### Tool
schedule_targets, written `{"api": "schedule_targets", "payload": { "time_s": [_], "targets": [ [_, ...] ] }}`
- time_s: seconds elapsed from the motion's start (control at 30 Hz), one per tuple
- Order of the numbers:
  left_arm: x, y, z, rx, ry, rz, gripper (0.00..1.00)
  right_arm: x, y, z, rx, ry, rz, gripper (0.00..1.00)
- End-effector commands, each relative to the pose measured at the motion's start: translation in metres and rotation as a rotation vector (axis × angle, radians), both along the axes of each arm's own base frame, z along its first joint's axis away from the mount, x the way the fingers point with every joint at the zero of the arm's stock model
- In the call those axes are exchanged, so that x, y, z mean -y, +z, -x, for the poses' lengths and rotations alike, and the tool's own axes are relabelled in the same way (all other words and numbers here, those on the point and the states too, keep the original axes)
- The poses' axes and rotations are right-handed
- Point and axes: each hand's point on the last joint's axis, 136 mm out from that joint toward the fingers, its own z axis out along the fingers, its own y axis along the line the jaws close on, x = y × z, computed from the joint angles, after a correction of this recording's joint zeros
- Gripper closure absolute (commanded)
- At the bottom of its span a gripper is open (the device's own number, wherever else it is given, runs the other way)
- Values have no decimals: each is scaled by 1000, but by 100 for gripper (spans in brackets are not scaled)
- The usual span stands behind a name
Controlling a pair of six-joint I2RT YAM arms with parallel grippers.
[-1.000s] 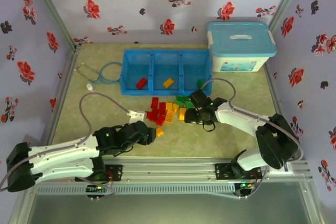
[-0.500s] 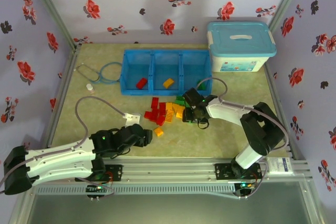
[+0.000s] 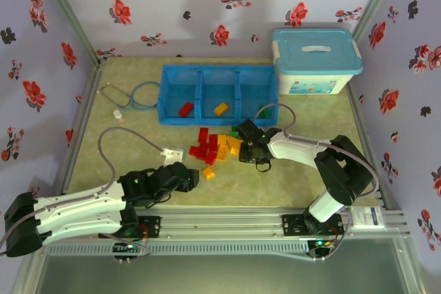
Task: Sort the legos into containers by color
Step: Pick up the lego from the center of the table, then place the lego in the container.
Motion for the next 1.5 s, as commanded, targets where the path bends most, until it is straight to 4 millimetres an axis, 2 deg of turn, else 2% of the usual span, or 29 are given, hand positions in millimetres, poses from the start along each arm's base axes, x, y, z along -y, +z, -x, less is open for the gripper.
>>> {"api": "schedule_targets", "payload": {
  "time_s": [0.0,0.2,0.37,0.53,0.8,1.03,1.2,1.33,1.4,1.47],
  "targets": [
    [-2,0,-6,26,35,18,30,9,22,2,44,-25,19,65],
    [1,-3,-8,28,30,14,31,11,72,-12,139,-10,27,66],
    [2,-6,-7,20,39,22,31,11,113,-33,206,15,68,66],
    [2,-12,-6,1,45,23,32,12,134,-61,227,23,63,66],
    [2,-29,1,-43,31,-15,32,18,129,-115,197,-8,63,67],
    [2,-35,4,-55,35,3,32,21,99,-157,119,-35,56,67],
    [3,-37,7,-63,33,12,32,24,89,-183,106,-60,57,67],
    [4,-36,6,-60,36,19,32,22,79,-196,80,-71,44,66],
    [5,-35,6,-60,37,22,32,21,78,-199,80,-78,46,60],
    [6,-34,5,-59,40,25,32,20,81,-202,88,-85,36,37]
  ]
}}
